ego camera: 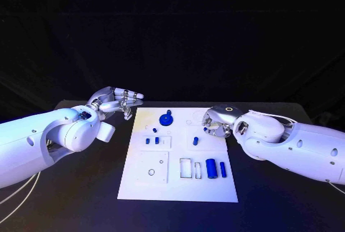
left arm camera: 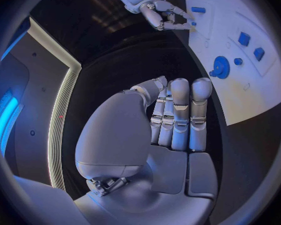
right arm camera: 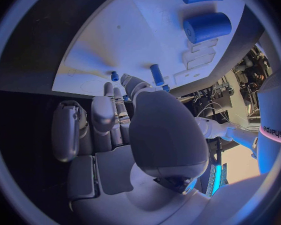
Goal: Assemble the parts on the task board
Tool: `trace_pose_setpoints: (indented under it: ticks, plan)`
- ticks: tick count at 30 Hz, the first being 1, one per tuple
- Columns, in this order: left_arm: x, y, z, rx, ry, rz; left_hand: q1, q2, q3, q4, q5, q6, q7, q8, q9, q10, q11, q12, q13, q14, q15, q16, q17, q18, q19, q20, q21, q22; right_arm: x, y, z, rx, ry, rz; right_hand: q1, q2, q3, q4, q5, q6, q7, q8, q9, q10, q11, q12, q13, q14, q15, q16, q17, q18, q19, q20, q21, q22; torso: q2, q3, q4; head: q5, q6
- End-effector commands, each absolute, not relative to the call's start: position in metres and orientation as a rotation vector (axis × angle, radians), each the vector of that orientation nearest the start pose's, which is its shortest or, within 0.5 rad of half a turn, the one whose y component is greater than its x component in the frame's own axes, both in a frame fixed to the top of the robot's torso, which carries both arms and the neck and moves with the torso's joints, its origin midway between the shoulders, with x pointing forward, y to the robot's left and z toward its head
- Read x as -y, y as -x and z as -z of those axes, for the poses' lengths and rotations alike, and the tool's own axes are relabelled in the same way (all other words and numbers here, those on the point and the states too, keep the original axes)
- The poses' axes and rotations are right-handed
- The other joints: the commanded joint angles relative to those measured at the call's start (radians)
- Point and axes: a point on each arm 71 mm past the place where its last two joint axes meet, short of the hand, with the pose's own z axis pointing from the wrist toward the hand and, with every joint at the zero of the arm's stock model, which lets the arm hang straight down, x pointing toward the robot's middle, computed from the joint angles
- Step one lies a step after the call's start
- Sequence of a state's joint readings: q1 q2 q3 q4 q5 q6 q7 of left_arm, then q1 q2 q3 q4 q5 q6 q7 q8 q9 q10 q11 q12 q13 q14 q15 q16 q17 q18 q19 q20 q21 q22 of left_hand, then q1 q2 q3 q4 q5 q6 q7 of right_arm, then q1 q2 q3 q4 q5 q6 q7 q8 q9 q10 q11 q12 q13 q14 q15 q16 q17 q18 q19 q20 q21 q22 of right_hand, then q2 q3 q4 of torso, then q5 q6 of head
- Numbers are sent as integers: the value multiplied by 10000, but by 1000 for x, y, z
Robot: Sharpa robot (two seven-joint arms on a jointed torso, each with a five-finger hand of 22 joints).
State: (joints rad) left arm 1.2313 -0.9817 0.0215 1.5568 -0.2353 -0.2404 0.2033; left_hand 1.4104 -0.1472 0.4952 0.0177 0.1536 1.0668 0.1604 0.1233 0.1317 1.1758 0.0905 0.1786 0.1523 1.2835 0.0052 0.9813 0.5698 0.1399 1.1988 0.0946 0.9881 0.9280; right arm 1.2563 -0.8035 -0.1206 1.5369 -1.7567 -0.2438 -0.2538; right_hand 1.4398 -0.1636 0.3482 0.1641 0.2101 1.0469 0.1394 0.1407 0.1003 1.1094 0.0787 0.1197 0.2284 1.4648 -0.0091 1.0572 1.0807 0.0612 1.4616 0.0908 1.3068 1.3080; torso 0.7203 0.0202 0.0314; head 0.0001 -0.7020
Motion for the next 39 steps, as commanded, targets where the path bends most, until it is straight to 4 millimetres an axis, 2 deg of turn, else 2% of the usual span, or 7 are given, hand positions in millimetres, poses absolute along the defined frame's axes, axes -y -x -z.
trace_pose_setpoints:
  ticks: [1, 10, 13, 18, 29, 35, 39]
  plan:
    - [-263, -490, 141, -14477, 10624, 15243, -21, 99, -46, -27, 13, 15, 28, -40, -12, -4, -48, 74, 20, -66, -20, -52, -52, 173, -13, -39, -76, -59, 177, -482, 187, -16186, 4774, -3374, -10, -86, 56, 10, -43, 51, 1, -57, -16, -35, 38, -56, -15, 242, 63, 35, 0, -56, 72, 9, -18, 1168, 1, 2, -7, 1, -23]
    - [-267, -490, 141, -14370, 10735, 15260, -5, 111, -64, -73, 15, 3, 32, -49, -22, -28, -45, 95, 28, -81, -22, -90, -133, 182, -7, -46, -175, -154, 175, -484, 189, -16216, 4836, -3333, -14, -51, 145, -16, -29, 127, -1, -64, -10, -12, 36, -93, -56, 243, 58, 66, 19, -70, 98, 26, 48, 1211, 0, 15, 3, 22, -62]
    - [-267, -490, 141, -14369, 10739, 15261, -1, 113, -66, -80, 16, 0, 33, -51, -23, -32, -44, 98, 29, -84, -23, -95, -144, 183, -6, -47, -189, -166, 174, -485, 192, -16321, 4866, -3366, -16, -25, 216, -44, -25, 192, -17, -65, -3, 63, 22, -91, -75, 244, 48, 85, 28, -74, 108, 29, 72, 1231, -13, 9, -2, 30, -58]
    - [-267, -490, 141, -14393, 10705, 15282, 6, 120, -71, -101, 17, -8, 38, -57, -28, -45, -41, 106, 32, -90, -22, -107, -175, 185, 0, -49, -226, -201, 171, -484, 200, -16561, 4892, -3461, -10, 8, 335, -108, -23, 287, -37, -77, 5, 204, -8, -81, -102, 275, 27, 237, 153, -99, 161, 19, 204, 1313, -8, 26, 2, 74, -64]
    - [-264, -489, 141, -14478, 10628, 15309, 23, 133, -75, -132, 21, -13, 41, -61, -33, -57, -39, 120, 37, -101, -22, -129, -226, 189, 7, -52, -276, -248, 170, -487, 207, -16814, 4876, -3432, -15, 76, 498, -198, -2, 443, -64, -77, 26, 358, -42, -93, -147, 297, 1, 349, 234, -124, 212, 0, 332, 1397, -17, 14, -13, 83, -65]
    - [-263, -489, 141, -14542, 10623, 15317, 39, 151, -68, -154, 25, -15, 43, -63, -36, -67, -38, 128, 39, -112, -22, -150, -270, 192, 12, -54, -304, -274, 169, -487, 210, -16889, 4935, -3467, 101, 254, 774, -404, -27, 669, -97, -46, 70, 577, -92, -102, -195, 383, -45, 751, 579, -223, 398, -33, 818, 1673, -14, 11, -3, 70, -69]
    - [-263, -490, 141, -14576, 10634, 15290, 49, 158, -65, -170, 27, -18, 46, -65, -39, -75, -36, 133, 41, -119, -22, -160, -293, 197, 7, -55, -340, -310, 169, -486, 211, -16865, 4832, -3479, 416, 540, 1232, -826, 42, 938, -142, 32, 151, 935, -176, -80, -203, 445, -127, 953, 698, -352, 634, -108, 1446, 2019, -21, 9, -6, 66, -86]
